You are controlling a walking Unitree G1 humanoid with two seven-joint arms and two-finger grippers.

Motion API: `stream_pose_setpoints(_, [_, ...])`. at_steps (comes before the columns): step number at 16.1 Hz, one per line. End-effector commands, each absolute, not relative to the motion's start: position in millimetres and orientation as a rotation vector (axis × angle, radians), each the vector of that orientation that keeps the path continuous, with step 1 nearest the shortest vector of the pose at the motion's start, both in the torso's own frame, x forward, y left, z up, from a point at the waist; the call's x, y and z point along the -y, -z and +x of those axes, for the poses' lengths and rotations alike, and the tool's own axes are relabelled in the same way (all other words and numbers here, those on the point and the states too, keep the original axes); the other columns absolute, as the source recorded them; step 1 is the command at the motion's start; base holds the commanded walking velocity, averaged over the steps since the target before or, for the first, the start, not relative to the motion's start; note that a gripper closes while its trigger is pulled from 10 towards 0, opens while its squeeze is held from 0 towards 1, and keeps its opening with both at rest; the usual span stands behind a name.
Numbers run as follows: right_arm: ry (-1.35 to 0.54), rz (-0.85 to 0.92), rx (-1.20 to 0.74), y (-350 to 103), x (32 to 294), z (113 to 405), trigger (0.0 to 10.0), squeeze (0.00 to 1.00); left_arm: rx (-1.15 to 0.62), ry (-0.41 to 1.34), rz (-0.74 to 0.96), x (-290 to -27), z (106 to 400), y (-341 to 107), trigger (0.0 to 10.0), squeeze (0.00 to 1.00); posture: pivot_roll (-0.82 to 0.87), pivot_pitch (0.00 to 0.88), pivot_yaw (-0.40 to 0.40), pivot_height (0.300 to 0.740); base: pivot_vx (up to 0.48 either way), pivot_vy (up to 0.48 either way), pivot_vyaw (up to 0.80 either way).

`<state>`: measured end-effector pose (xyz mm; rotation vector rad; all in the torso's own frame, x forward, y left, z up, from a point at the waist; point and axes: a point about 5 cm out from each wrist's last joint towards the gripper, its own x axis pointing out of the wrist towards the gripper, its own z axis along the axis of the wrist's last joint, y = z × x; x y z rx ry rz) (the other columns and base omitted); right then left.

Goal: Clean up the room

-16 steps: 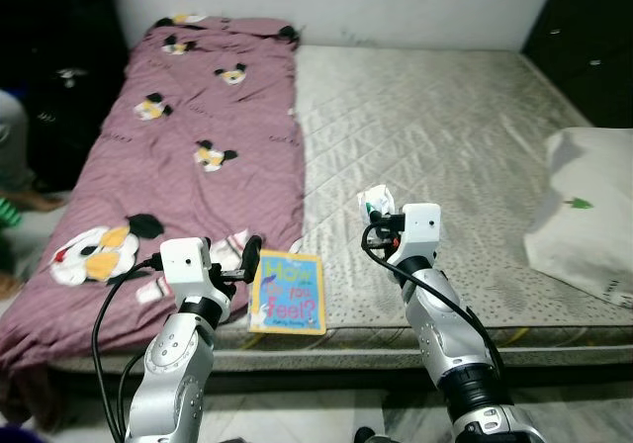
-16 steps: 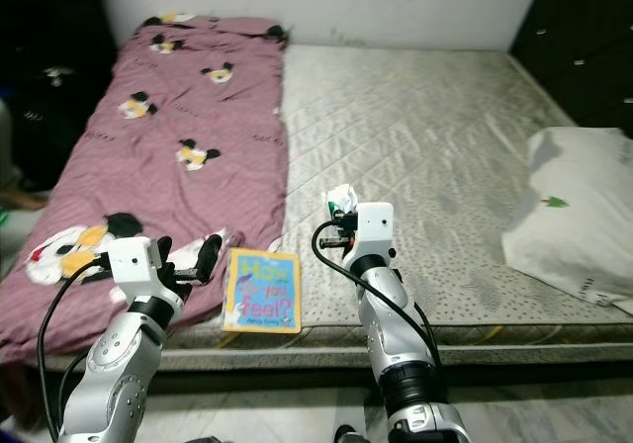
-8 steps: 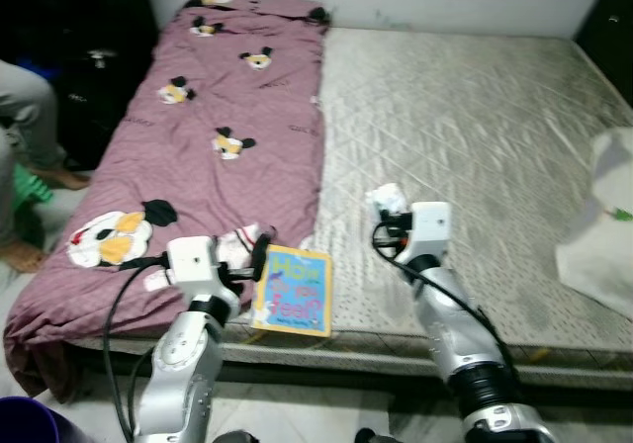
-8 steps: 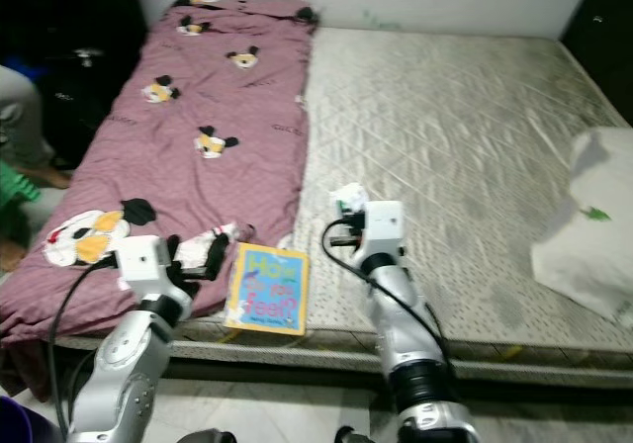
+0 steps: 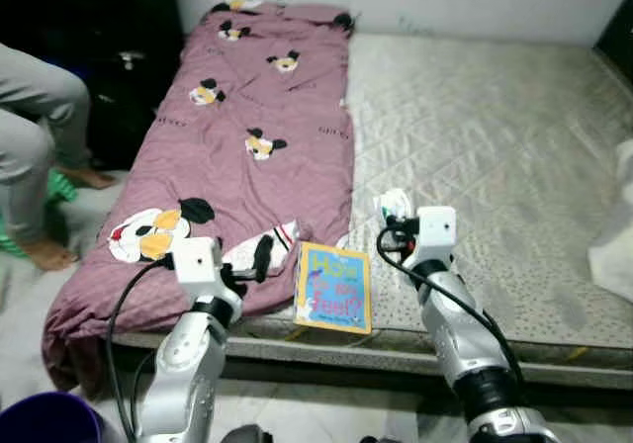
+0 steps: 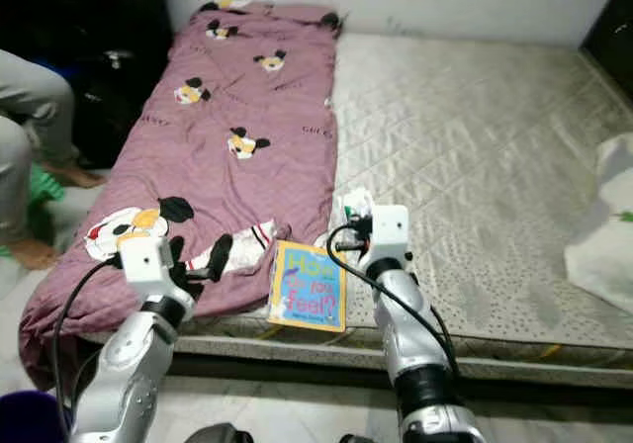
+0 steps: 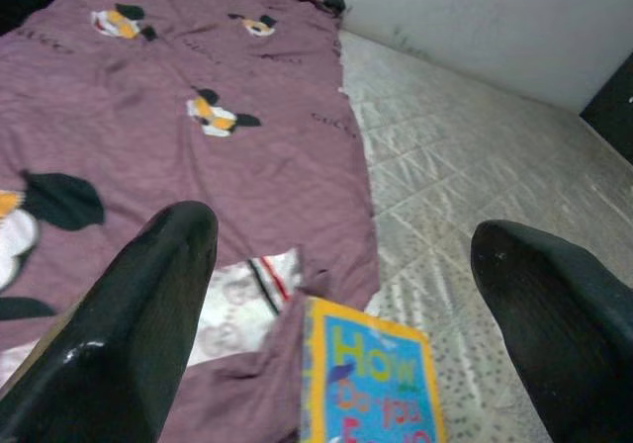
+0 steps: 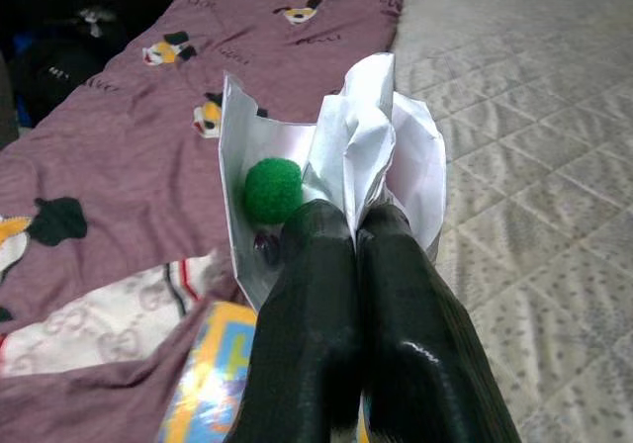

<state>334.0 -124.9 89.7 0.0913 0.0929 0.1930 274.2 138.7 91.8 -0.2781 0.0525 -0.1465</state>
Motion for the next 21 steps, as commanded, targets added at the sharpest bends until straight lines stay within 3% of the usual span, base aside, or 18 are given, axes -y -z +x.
stream_pose_setpoints(1, [-0.202, 0.083, -0.096, -89.8, 122.1, 334.1, 10.0, 0.0, -0.056, 0.134, -0.278, -140.4, 273.6, -90.6, 10.0, 0.0, 0.07, 0.129, -0.011, 0.74, 0.0, 0.0, 0.0])
stream_pose_setpoints(3, [-0.203, 0.079, -0.096, -89.5, 121.9, 334.1, 10.0, 0.0, -0.054, 0.134, -0.281, -140.5, 273.7, -90.7, 10.0, 0.0, 0.07, 0.129, -0.011, 0.74, 0.0, 0.0, 0.0])
stream_pose_setpoints(10, [-0.201, 0.075, -0.099, -88.7, 122.5, 334.0, 10.0, 0.0, -0.053, 0.135, -0.282, -140.2, 274.2, -90.6, 10.0, 0.0, 0.06, 0.13, -0.012, 0.74, 0.0, 0.478, 0.0])
stream_pose_setpoints(16, [-0.201, 0.072, -0.1, -88.1, 123.0, 333.9, 10.0, 0.0, -0.053, 0.134, -0.279, -139.7, 274.5, -90.9, 10.0, 0.0, 0.06, 0.13, -0.012, 0.74, 0.0, 0.0, 0.0])
stream_pose_setpoints(21, [-0.207, 0.074, -0.101, -87.3, 122.7, 333.9, 10.0, 0.0, -0.052, 0.133, -0.278, -139.2, 275.2, -90.7, 10.0, 0.0, 0.06, 0.128, -0.013, 0.74, 0.0, 0.339, 0.0])
